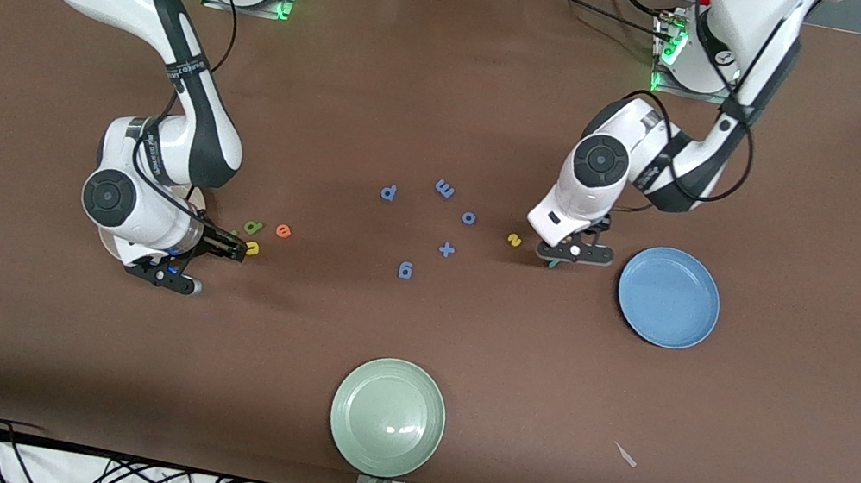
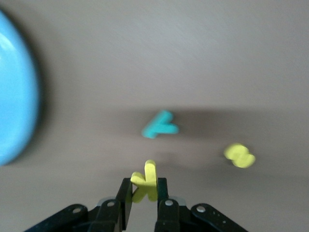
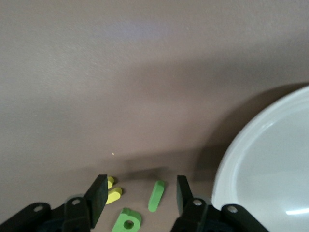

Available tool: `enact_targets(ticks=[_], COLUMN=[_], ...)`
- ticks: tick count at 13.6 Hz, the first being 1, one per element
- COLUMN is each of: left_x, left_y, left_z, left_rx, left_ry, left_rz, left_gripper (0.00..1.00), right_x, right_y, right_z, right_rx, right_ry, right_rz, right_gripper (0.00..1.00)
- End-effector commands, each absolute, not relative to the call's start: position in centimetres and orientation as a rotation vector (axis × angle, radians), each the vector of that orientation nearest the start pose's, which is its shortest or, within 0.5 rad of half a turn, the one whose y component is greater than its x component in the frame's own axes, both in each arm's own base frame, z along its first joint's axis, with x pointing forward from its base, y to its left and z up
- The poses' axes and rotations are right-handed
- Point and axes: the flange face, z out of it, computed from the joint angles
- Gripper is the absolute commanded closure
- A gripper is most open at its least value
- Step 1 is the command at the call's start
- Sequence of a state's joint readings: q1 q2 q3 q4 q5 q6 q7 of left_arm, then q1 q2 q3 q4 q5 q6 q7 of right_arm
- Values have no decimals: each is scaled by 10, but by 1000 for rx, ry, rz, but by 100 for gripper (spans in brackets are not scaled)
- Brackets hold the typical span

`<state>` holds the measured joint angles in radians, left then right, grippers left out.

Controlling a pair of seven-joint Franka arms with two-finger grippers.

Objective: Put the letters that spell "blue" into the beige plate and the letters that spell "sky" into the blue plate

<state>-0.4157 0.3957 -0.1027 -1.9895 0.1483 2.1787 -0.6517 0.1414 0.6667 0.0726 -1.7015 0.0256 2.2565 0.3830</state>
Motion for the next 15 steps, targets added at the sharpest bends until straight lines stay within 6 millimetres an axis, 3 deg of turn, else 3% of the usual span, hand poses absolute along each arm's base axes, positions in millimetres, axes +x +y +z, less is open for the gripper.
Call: enact_targets(ticks=[1, 3, 6, 8, 9, 10, 11, 13, 15], left_x=[543, 568, 580, 592, 594, 594, 594, 592, 585], left_y=[-252, -195, -170, -139, -134, -131, -132, -146, -176], left_z=[276, 277, 253, 234, 234, 234, 234, 240, 246], left_rx=[-2862, -2859, -2863, -2881, -2882, -2892, -2898, -2909, -2955], left_ry=[108, 274, 410, 462, 484, 464, 449, 462, 520], left_rz=[256, 295, 322, 316, 320, 323, 323, 314, 314], left_gripper=[100, 100, 100, 99, 88, 21, 0, 0, 0], right_x=[640, 636, 627, 621, 621, 621, 619, 619, 616], right_y=[136, 135, 135, 133, 133, 133, 133, 133, 132], right_z=[198, 193, 191, 191, 191, 190, 189, 187, 182], right_rx=[-3079, -3080, -3080, -3084, -3084, -3084, -3084, -3083, -3082], right_ry=[354, 373, 406, 406, 406, 406, 404, 404, 404], right_rz=[225, 241, 262, 273, 273, 273, 275, 259, 245], right_gripper=[37, 39, 42, 43, 46, 48, 51, 58, 63])
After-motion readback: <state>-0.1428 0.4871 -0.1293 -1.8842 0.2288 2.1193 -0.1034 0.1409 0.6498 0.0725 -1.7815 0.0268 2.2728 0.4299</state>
